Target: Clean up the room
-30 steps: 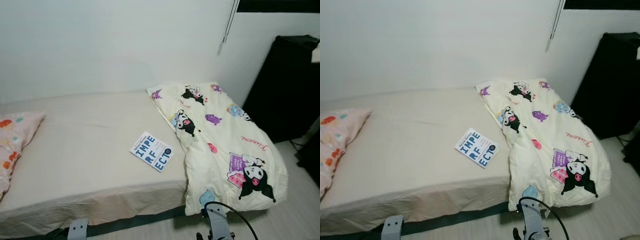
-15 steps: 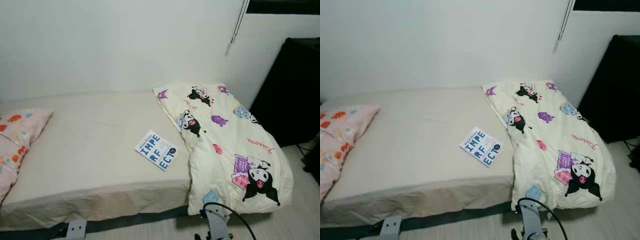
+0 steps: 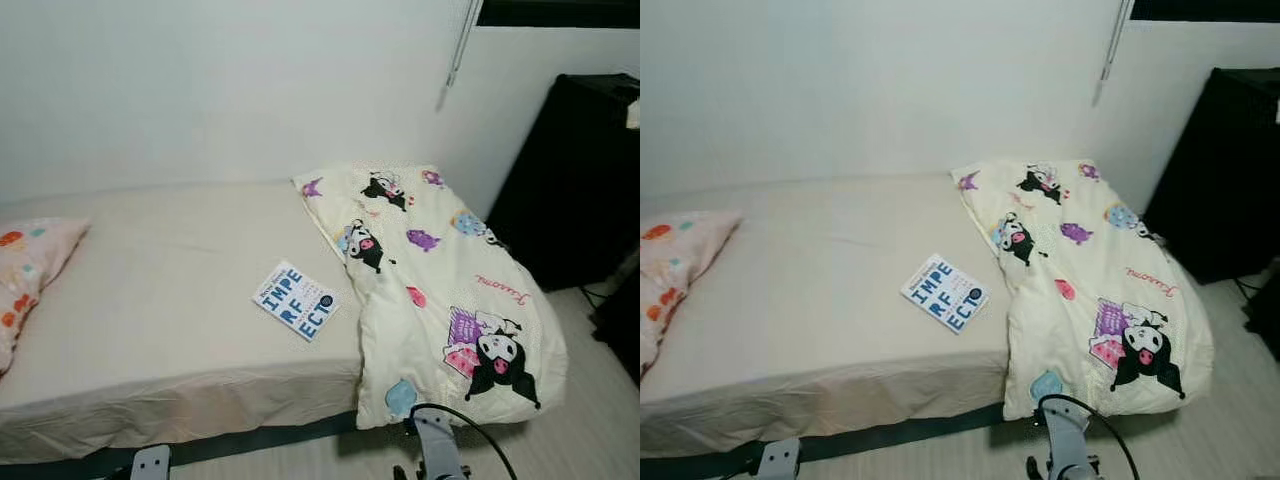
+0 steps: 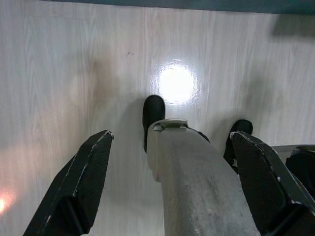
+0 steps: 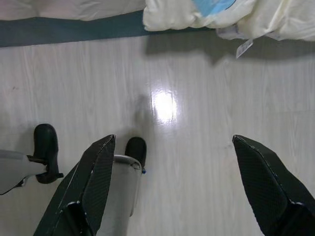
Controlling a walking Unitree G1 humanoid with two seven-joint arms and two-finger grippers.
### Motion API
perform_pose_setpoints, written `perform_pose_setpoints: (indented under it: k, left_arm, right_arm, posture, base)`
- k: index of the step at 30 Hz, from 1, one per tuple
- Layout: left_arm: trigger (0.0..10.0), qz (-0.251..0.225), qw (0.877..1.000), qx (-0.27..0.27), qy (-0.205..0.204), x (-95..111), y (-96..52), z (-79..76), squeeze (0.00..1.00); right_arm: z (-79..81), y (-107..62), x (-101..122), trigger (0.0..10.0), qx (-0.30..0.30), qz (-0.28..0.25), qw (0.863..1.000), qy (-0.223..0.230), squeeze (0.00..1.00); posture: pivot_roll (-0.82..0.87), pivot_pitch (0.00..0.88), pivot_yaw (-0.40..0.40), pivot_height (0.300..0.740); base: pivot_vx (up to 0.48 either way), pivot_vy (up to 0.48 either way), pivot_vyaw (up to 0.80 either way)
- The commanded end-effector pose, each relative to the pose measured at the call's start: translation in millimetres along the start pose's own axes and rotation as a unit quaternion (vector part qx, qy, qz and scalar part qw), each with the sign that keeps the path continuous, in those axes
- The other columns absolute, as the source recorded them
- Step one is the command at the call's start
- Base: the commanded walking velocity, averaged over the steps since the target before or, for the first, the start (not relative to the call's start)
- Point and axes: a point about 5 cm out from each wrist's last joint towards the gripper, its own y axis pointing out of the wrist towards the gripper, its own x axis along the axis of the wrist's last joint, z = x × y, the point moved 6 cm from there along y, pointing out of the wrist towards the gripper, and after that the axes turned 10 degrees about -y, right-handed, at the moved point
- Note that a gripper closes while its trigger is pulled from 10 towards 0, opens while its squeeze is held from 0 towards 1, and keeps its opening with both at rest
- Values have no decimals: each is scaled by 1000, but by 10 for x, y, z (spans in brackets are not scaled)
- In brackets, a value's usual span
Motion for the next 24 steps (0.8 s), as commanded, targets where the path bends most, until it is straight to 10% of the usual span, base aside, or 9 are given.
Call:
perform_pose_setpoints:
  k: [1,24]
  left_arm:
    - [10000,-9,1000,1,-9,61,2,24,0]
    - [10000,-9,1000,-10,-4,68,7,-24,0]
  right_arm:
    - [0,-1,-21,10000,-1,4,1000,0,0]
    - [39,0,55,10000,17,-15,999,-26,0]
  posture:
    - [0,3,-49,740]
    - [1,1,-50,740]
  base:
    - [0,0,0]
    - [283,0,70]
